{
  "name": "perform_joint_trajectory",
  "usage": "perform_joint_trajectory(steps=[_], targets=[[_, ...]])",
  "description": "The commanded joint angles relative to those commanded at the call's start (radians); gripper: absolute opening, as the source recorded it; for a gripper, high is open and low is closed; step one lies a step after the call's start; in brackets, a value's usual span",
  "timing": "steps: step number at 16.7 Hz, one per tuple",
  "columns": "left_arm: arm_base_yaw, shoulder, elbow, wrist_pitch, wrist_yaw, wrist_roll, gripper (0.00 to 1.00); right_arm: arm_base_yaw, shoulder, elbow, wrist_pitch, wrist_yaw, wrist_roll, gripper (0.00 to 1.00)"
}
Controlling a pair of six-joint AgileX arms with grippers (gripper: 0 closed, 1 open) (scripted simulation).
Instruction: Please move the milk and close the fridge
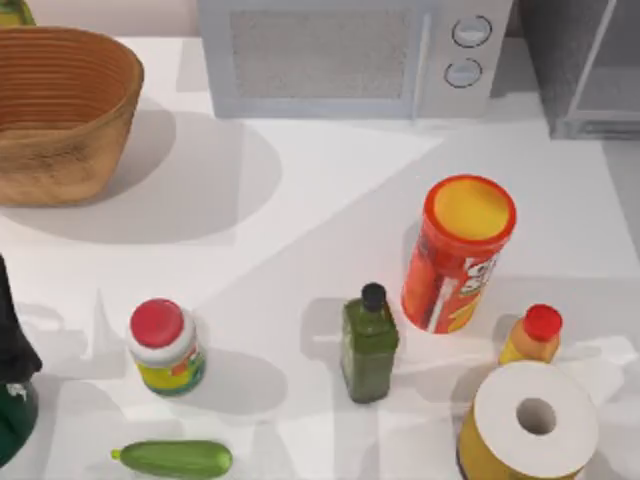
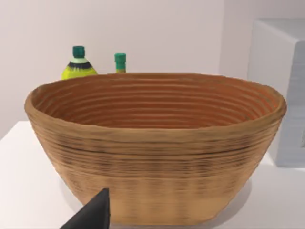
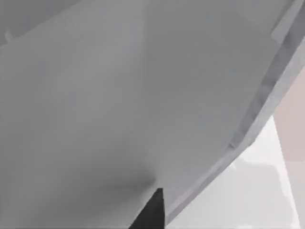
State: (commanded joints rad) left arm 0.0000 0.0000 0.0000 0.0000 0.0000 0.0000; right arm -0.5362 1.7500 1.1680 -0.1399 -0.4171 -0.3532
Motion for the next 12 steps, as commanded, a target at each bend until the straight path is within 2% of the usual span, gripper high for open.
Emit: perform_joint_trajectory(steps=[4, 7, 9, 12], targets=[[0.0, 0.0, 0.0, 0.0, 0.0, 0.0, 1.0, 0.286, -0.061, -0.088, 0.095, 0.218, 0.175, 1.0], [0.0, 0.0, 0.0, 0.0, 0.0, 0.0, 1.0, 0.447, -0.099, -0.145, 0.151, 0.352, 0.288, 1.0], [0.0, 0.0, 0.0, 0.0, 0.0, 0.0, 1.0, 0.502, -0.122, -0.168, 0.177, 0.398, 0.338, 1.0], [0.0, 0.0, 0.0, 0.0, 0.0, 0.0, 1.0, 0.515, -0.132, -0.173, 0.186, 0.408, 0.35, 1.0]])
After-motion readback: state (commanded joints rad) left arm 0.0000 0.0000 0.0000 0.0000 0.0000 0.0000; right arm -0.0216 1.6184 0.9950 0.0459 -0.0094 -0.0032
